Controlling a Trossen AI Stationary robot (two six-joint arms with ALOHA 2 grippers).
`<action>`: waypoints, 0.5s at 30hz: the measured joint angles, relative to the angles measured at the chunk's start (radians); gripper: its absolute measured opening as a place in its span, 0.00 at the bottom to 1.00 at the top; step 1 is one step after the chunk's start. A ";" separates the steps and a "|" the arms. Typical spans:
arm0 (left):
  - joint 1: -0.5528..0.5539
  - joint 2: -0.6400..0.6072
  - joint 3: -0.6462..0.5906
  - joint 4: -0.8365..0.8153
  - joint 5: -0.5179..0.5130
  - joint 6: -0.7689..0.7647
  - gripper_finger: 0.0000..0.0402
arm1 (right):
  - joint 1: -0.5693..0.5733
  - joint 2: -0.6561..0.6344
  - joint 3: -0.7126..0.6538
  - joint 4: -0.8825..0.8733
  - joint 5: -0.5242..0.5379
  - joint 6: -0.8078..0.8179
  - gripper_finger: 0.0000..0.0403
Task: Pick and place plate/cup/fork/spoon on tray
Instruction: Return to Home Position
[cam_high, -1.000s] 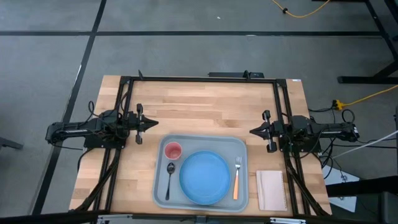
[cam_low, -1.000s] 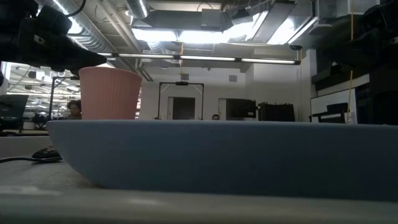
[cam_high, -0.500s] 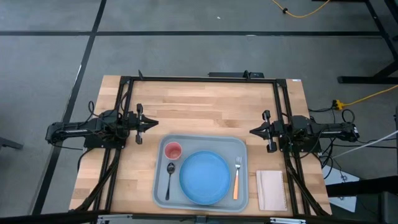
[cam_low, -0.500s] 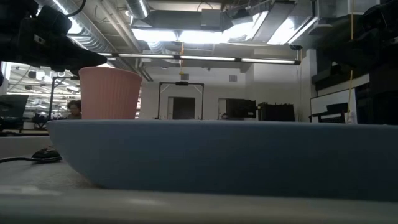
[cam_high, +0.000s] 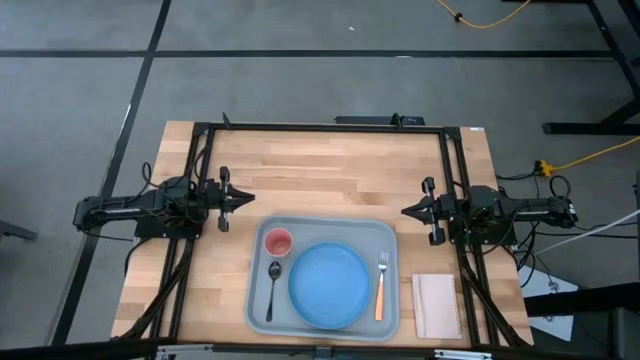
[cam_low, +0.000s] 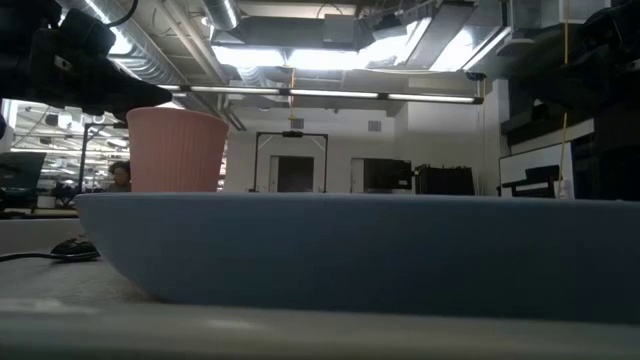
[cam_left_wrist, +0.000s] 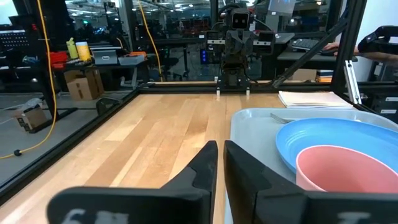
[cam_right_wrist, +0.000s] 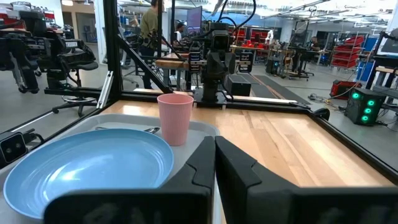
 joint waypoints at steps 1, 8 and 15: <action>0.000 0.000 0.000 0.000 0.000 0.000 0.05 | 0.000 0.000 0.000 0.000 0.000 0.000 0.04; 0.000 0.000 0.000 0.000 0.000 0.000 0.02 | 0.000 0.000 0.000 0.000 0.000 0.001 0.04; 0.000 0.000 0.000 0.000 0.000 0.000 0.00 | 0.000 0.000 0.000 0.000 0.000 0.001 0.04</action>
